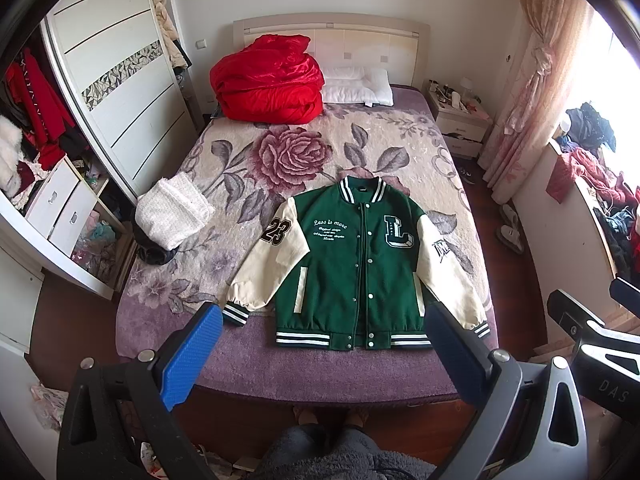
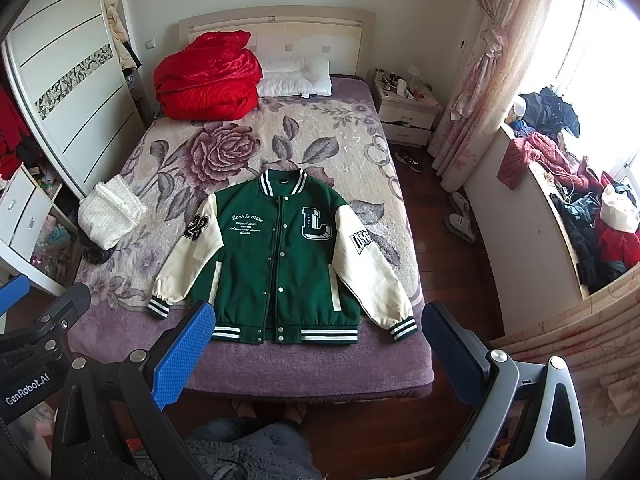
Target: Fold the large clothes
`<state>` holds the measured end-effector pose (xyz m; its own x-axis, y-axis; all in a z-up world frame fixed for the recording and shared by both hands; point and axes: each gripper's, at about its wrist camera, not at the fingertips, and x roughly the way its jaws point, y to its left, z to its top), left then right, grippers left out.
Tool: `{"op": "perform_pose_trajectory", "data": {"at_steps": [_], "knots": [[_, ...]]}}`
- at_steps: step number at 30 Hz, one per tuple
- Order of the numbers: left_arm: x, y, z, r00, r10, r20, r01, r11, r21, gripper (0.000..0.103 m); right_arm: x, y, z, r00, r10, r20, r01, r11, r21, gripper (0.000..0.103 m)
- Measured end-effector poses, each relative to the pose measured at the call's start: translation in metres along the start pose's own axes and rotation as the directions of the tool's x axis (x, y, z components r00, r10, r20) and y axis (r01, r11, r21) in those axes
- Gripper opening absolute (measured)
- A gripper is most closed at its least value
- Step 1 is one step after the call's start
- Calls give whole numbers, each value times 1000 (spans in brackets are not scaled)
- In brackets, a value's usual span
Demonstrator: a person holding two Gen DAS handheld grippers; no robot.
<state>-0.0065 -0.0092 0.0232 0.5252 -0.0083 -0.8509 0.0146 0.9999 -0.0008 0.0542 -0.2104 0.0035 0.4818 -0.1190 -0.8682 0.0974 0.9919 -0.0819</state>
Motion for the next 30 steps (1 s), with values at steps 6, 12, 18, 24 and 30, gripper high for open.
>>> {"op": "perform_pose_trajectory", "data": {"at_steps": [6, 12, 18, 24, 30], "knots": [[0, 1, -1, 1000, 1, 3, -1, 1000, 2, 103, 1, 0, -2, 1000, 2, 1, -2, 1000, 2, 103], [5, 3, 3, 1000, 5, 9, -5, 1000, 9, 103, 2, 1, -3, 1000, 1, 1, -1, 1000, 8, 103], [53, 15, 18, 992, 76, 102, -79, 997, 24, 103, 30, 0, 8, 1000, 13, -18, -12, 995, 95, 103], [132, 32, 16, 987, 111, 118, -117, 992, 45, 103, 136, -26, -16, 979, 87, -184, -24, 947, 321, 95], [229, 32, 5, 993, 119, 11, -120, 990, 71, 103, 254, -73, -72, 949, 72, -306, 94, 863, 496, 53]]}}
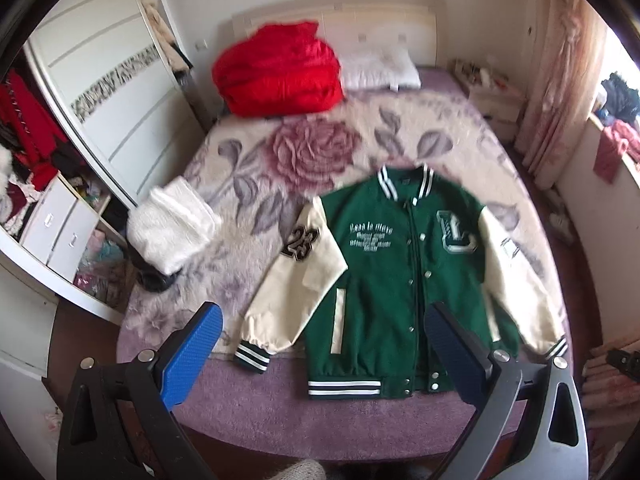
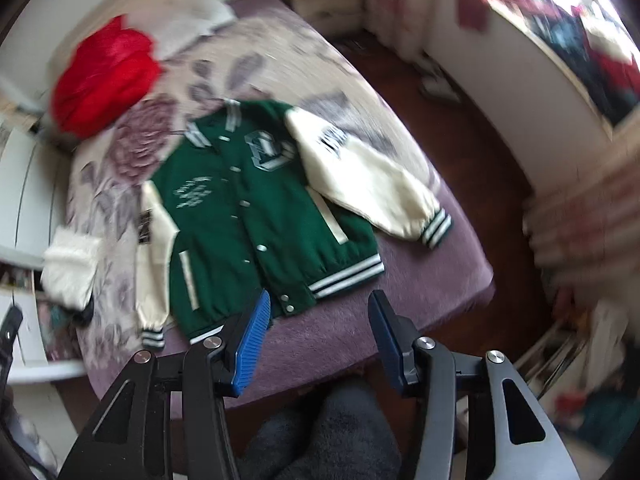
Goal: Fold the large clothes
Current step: 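Reach the right tool to the cream sleeve cuff and grasp it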
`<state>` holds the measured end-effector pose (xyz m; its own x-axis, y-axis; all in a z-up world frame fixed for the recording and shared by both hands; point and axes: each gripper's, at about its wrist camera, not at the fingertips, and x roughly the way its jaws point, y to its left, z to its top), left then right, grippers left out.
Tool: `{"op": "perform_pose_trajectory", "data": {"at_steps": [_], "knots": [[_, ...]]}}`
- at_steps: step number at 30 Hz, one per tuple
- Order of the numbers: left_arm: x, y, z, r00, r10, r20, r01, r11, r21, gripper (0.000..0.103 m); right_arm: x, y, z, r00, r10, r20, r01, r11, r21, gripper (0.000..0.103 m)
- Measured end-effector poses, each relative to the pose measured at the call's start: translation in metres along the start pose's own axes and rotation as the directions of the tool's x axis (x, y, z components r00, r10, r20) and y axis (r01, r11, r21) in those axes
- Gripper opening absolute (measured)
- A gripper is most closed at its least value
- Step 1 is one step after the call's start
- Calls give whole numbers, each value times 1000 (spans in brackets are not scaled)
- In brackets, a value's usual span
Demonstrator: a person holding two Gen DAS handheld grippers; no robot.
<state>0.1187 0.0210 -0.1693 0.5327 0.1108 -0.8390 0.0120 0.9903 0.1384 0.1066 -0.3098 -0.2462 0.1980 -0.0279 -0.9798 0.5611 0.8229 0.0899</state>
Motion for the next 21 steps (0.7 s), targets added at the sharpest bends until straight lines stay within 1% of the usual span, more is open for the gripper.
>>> {"op": "perform_pose_trajectory", "data": {"at_steps": [1, 2, 3, 4, 5, 7, 8, 12, 14, 16, 17, 18, 19, 21], "knots": [[20, -3, -1, 999, 17, -32, -17, 1000, 0, 103, 21, -14, 3, 1000, 9, -22, -8, 999, 45, 54], [31, -5, -4, 998, 21, -53, -21, 1000, -4, 103, 43, -31, 7, 999, 30, -42, -26, 995, 96, 54], [44, -8, -6, 997, 21, -74, -22, 1000, -12, 103, 62, -47, 11, 998, 37, -58, -28, 989, 142, 58], [60, -12, -8, 995, 32, -98, -34, 999, -18, 103, 82, -66, 14, 996, 50, -76, -35, 980, 195, 70], [69, -15, -10, 992, 45, -118, -47, 999, -14, 103, 102, -82, 17, 994, 72, -83, -50, 968, 246, 74], [88, -23, -12, 988, 60, -145, -61, 998, -4, 103, 144, -123, 22, 992, 73, -102, -32, 935, 354, 76], [101, -29, -14, 984, 85, -157, -85, 996, 10, 103, 164, -138, 26, 990, 90, -107, -42, 921, 387, 76], [147, -57, -25, 969, 147, -200, -136, 988, 68, 103, 264, -207, 42, 981, 135, -136, -44, 850, 525, 77], [175, -74, -34, 957, 181, -227, -162, 982, 99, 103, 320, -240, 49, 978, 156, -135, -48, 809, 586, 77], [200, -88, -41, 943, 208, -260, -184, 976, 116, 103, 365, -260, 55, 976, 175, -132, -52, 769, 637, 77], [217, -99, -46, 932, 222, -286, -194, 973, 121, 103, 388, -270, 58, 973, 181, -143, -46, 760, 649, 77], [228, -105, -49, 927, 226, -298, -199, 973, 120, 103, 411, -280, 60, 970, 193, -146, -48, 744, 667, 77], [238, -113, -52, 923, 230, -307, -204, 972, 117, 103, 427, -287, 62, 968, 214, -130, -69, 728, 682, 78], [261, -134, -55, 918, 228, -326, -202, 973, 113, 103, 460, -297, 69, 958, 263, -114, -113, 712, 693, 78]]}}
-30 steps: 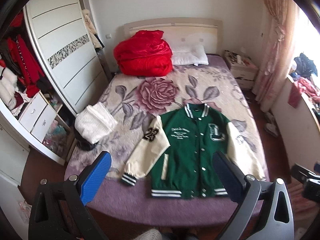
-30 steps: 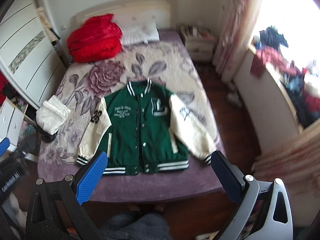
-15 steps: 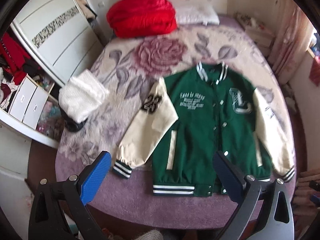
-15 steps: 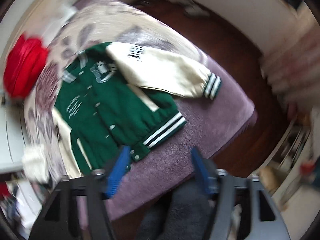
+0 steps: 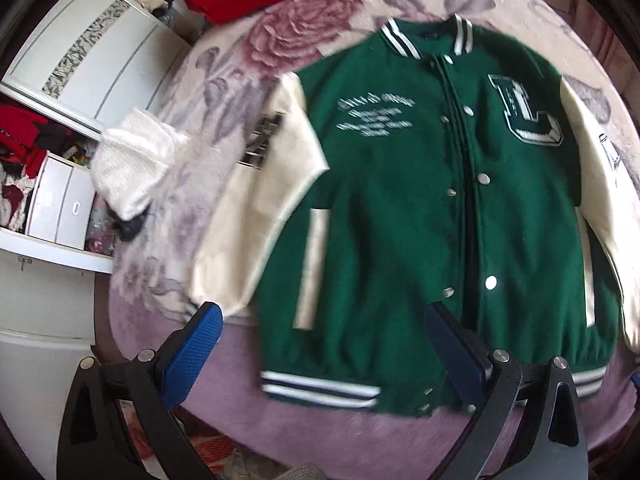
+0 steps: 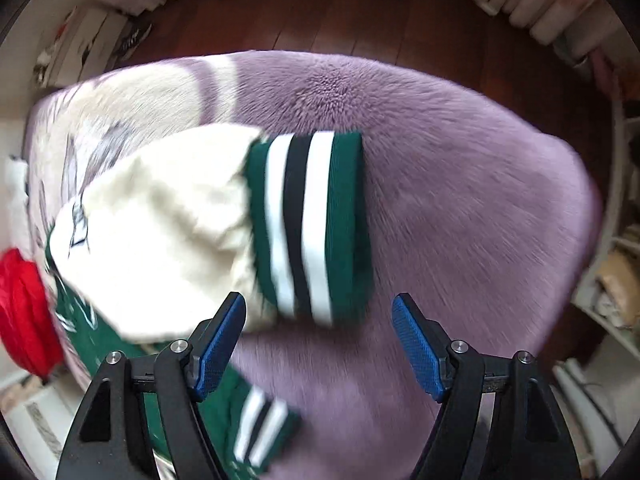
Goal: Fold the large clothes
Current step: 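Reach the right tool to the cream sleeve cuff and grasp it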
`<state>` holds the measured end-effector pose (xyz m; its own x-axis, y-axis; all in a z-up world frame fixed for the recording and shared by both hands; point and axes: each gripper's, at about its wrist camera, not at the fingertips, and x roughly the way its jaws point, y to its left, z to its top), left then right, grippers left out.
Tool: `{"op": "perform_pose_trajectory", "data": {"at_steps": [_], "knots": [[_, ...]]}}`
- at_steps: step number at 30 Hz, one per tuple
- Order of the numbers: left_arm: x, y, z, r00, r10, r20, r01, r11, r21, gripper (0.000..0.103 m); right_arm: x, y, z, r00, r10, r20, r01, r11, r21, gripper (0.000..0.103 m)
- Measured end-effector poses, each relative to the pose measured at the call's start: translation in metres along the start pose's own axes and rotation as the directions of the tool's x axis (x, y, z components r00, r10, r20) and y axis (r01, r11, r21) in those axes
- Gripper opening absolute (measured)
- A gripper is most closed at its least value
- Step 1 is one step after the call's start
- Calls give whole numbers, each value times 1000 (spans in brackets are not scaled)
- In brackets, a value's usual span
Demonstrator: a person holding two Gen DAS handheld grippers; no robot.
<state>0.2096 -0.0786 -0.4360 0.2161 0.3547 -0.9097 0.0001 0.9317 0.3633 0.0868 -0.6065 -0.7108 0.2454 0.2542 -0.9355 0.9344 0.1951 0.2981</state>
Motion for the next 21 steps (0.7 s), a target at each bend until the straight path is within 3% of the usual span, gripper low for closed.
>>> {"op": "perform_pose_trajectory", "data": {"at_steps": [2, 3, 4, 6, 7, 10, 11, 13, 14, 16, 18, 21], "knots": [[17, -26, 6, 1000, -18, -11, 18, 1000, 4, 103, 11, 1, 12, 998, 56, 33, -56, 998, 0, 77], [24, -39, 9, 1000, -24, -15, 24, 1000, 15, 103, 12, 5, 15, 997, 55, 57, -54, 998, -17, 68], [32, -55, 12, 999, -33, -13, 33, 999, 30, 103, 11, 10, 18, 995, 59, 79, -56, 997, -45, 43], [42, -78, 19, 998, -55, -8, 55, 997, 61, 103, 3, 20, 26, 990, 71, 119, -62, 995, -81, 20], [46, -90, 22, 998, -65, -6, 65, 994, 83, 103, -7, 23, 28, 986, 57, 155, -46, 996, -76, 19], [53, -119, 32, 996, -83, 23, 79, 987, 139, 103, -30, 33, 49, 958, -11, 287, 36, 996, -81, 19], [54, -128, 37, 995, -91, 33, 85, 984, 158, 103, -26, 40, 57, 959, -26, 283, 57, 993, -102, 20], [57, -140, 43, 994, -101, 32, 93, 978, 184, 103, -10, 46, 67, 978, -56, 201, 80, 990, -114, 39], [59, -145, 47, 994, -107, 26, 100, 976, 195, 103, -4, 44, 68, 985, -66, 160, 82, 992, -99, 42], [61, -150, 54, 993, -117, 14, 111, 972, 206, 103, -9, 30, 55, 990, -21, 139, 25, 999, -27, 54], [62, -151, 62, 992, -121, 19, 114, 971, 210, 103, -11, 9, 41, 987, 77, 140, -87, 994, 71, 60], [68, -156, 74, 993, -119, 11, 114, 970, 215, 103, 22, -11, 25, 956, 282, 79, -292, 939, 181, 63]]}}
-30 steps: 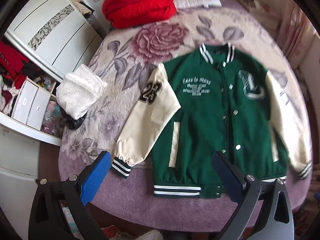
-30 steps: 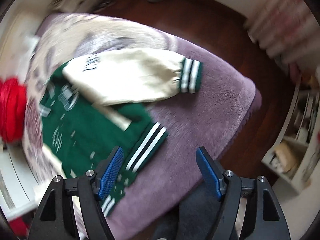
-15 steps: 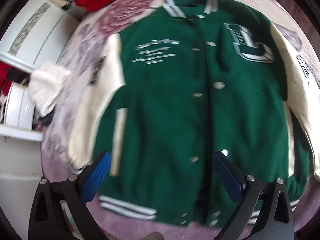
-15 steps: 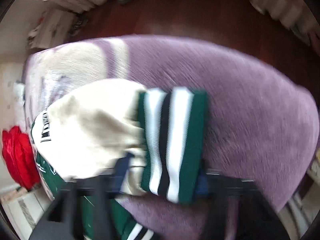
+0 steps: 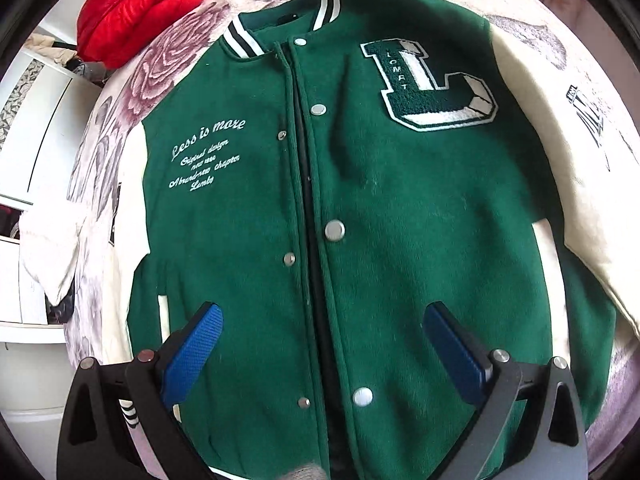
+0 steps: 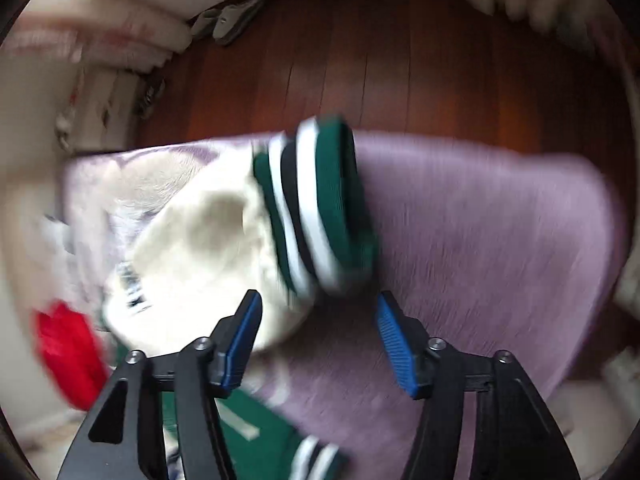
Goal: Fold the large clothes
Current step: 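Reach the right tool to the cream sleeve cuff and grasp it, then lift the cuff with the right tool and fold the sleeve across the jacket body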
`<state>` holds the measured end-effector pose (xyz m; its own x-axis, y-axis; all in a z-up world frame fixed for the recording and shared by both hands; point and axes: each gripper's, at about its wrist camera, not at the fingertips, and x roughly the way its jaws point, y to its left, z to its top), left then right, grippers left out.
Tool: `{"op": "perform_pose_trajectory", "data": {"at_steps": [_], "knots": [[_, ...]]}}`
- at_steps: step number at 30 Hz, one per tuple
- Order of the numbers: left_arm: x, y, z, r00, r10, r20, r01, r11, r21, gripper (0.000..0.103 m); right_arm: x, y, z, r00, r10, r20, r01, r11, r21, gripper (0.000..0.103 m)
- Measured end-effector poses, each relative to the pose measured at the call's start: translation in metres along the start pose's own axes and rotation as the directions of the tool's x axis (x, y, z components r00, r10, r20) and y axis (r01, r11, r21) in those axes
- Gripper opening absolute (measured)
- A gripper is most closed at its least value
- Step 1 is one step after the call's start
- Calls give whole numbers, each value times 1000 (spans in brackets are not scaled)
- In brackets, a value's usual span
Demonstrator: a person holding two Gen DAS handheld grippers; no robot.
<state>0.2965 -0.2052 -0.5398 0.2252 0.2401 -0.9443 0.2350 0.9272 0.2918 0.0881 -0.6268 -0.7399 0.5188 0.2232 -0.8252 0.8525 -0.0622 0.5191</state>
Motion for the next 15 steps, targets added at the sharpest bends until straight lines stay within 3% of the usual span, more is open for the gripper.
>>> {"op": "perform_pose_trajectory", "data": {"at_steps": [3, 6, 7, 9, 15], "knots": [[6, 1, 11, 1000, -6, -14, 6, 1000, -6, 103, 44, -13, -2, 994, 105, -23, -104, 994, 44, 65], [6, 0, 26, 1000, -12, -12, 12, 1000, 3, 103, 69, 0, 2, 980, 180, 89, -186, 980, 64, 68], [4, -2, 31, 1000, -19, -8, 19, 1000, 8, 103, 73, 8, 3, 974, 194, 115, -201, 978, 59, 54], [-1, -8, 44, 1000, -28, 0, 28, 999, 21, 103, 75, 29, 8, 967, 205, 151, -213, 977, 35, 13], [-8, -56, 104, 987, -158, 16, 157, 986, 60, 103, 42, 95, 66, 919, 241, 312, -243, 969, -33, 12]]}}
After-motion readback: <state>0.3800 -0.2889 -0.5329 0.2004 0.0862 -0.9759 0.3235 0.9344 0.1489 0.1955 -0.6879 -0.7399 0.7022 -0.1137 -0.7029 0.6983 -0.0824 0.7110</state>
